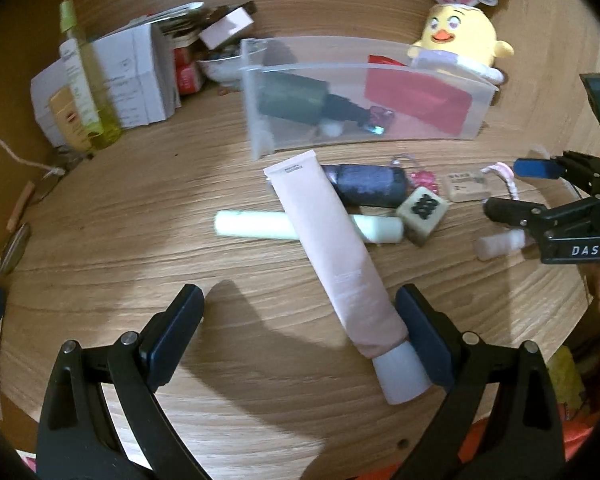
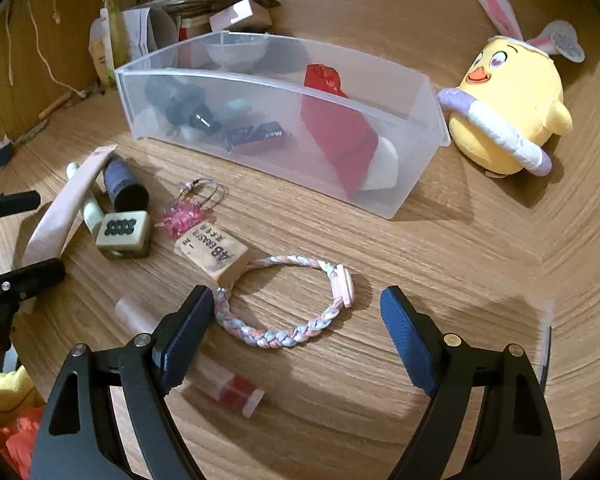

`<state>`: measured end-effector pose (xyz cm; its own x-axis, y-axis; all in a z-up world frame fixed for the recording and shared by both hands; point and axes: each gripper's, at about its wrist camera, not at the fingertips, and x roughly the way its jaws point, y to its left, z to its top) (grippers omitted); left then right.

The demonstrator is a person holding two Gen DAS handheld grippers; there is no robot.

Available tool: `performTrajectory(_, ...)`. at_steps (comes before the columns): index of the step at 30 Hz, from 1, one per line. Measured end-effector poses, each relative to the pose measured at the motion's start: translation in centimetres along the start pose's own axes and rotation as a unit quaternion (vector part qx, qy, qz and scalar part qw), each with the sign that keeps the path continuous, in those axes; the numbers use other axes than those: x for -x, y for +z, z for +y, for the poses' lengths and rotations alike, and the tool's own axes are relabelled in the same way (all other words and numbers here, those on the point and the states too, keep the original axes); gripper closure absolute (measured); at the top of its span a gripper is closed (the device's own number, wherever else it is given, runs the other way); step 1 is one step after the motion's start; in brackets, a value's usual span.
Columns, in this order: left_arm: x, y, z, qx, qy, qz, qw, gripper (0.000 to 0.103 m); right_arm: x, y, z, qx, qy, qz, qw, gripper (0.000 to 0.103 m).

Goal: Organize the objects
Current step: 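Move the left gripper to the pink tube while the right gripper reaches the braided bracelet, then grasp the pink tube with the left gripper while the right gripper grasps the bracelet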

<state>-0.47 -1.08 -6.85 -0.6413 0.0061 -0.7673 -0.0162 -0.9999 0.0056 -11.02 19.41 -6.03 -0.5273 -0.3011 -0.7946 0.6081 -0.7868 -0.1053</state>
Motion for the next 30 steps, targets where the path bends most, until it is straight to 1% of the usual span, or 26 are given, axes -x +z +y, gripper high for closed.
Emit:
performTrajectory(7,-0.6,0.5,0.5,0.011,-0.014,0.0,0.9998,0.006,-0.5,0.3,-0.8,-0.012,0.026,0.011,1.0,0.02)
performTrajectory(11,-0.8,0.9,0.7,0.022,-0.027,-0.004,0.9994,0.007,-0.6,0.2,-1.2,-0.02,0.039,0.012,0.999,0.022)
performTrajectory(12,-0.8,0.9,0.7,0.023,-0.03,-0.006,0.9993,0.012,-0.5,0.2,-1.2,-0.021,0.041,0.011,0.999,0.026)
performTrajectory(13,-0.7,0.9,0.6,0.021,-0.029,-0.007,0.9993,0.015,-0.4,0.2,-1.2,-0.021,0.042,0.01,0.999,0.029)
performTrajectory(14,-0.6,0.9,0.5,0.015,-0.028,-0.006,0.9995,0.022,-0.4,0.2,-1.2,-0.02,0.043,0.007,0.999,0.031)
performTrajectory(19,-0.3,0.6,0.1,0.0,-0.026,-0.005,0.9997,0.035,-0.4,0.3,-1.3,-0.016,0.043,0.002,0.999,0.043)
performTrajectory(21,-0.2,0.5,0.1,-0.006,-0.027,-0.005,0.9996,0.043,-0.4,0.3,-1.4,-0.014,0.041,-0.002,0.999,0.053)
performTrajectory(22,-0.1,0.5,0.1,-0.007,-0.027,-0.005,0.9996,0.045,-0.4,0.4,-1.4,-0.013,0.041,-0.002,0.999,0.056)
performTrajectory(24,-0.1,0.5,0.2,-0.009,-0.024,-0.006,0.9996,0.051,-0.3,0.4,-1.4,-0.009,0.041,-0.005,0.999,0.066)
performTrajectory(25,-0.1,0.5,0.3,-0.008,-0.024,-0.007,0.9996,0.053,-0.3,0.4,-1.3,-0.006,0.039,-0.006,0.999,0.069)
performTrajectory(26,-0.1,0.5,0.4,-0.005,-0.025,-0.009,0.9996,0.059,-0.3,0.5,-1.3,-0.005,0.035,-0.008,0.999,0.076)
performTrajectory(27,-0.1,0.5,0.6,-0.002,-0.026,-0.011,0.9996,0.065,-0.3,0.5,-1.3,-0.004,0.032,-0.009,0.999,0.081)
performTrajectory(28,-0.1,0.6,0.8,0.002,-0.027,-0.012,0.9996,0.069,-0.3,0.6,-1.4,-0.004,0.032,-0.009,0.999,0.083)
performTrajectory(30,-0.1,0.7,1.2,0.011,-0.032,-0.014,0.9993,0.08,-0.4,0.6,-1.5,-0.007,0.031,-0.01,0.999,0.091)
